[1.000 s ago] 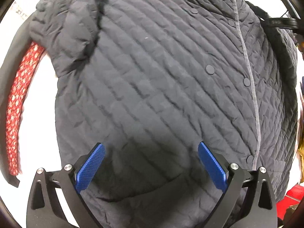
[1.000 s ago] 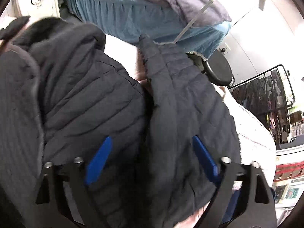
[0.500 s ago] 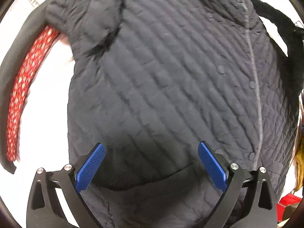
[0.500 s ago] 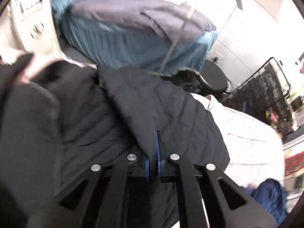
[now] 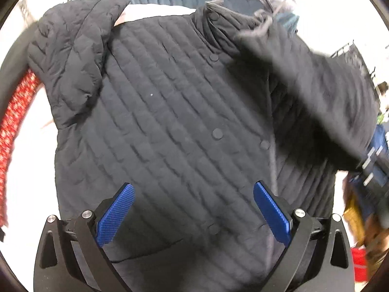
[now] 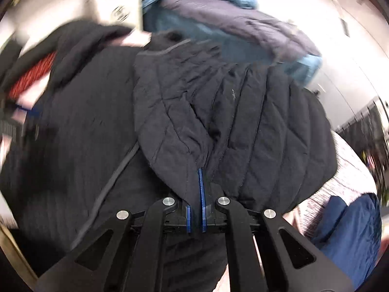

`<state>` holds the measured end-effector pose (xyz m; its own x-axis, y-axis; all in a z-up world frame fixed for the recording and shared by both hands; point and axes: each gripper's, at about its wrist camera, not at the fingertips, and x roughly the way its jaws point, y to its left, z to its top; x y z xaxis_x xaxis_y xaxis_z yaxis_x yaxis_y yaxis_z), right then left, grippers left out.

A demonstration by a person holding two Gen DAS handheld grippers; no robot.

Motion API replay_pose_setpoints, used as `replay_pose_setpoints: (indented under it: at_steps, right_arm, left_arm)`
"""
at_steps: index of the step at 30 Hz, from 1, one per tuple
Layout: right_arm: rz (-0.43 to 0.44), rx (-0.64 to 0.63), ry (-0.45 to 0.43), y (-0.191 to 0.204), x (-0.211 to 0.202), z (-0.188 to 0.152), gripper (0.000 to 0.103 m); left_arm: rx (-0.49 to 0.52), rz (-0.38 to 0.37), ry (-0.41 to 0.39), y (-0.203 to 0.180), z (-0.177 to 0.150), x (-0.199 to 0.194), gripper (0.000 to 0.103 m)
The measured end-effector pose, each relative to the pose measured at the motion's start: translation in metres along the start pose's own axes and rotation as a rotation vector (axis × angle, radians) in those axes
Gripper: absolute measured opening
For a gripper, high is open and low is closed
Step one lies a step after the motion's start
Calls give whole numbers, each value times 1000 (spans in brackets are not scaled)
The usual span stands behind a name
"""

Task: Fold large clothes

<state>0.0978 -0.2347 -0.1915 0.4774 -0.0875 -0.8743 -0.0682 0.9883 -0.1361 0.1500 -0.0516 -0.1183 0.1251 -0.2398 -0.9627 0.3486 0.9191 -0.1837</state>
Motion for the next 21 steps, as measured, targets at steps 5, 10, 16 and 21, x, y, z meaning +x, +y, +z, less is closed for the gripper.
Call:
replay_pose_setpoints:
  at_steps: [5,10,16,21]
  right_arm:
    - [25,-66,48,14,18,-5,6]
    - [56,-197,86,35,23,-12,7]
    - [-1,-60,82,22,19,2,11]
    - [-12,70,52,7,1,2,14]
  left_arm:
    - [-11,6,-43,3,18,1,97]
    - [102,61,-88,-7,43,22,97]
    - [232,141,-51,-29,74,64,96]
    - [304,40,13,-62,78,86,53]
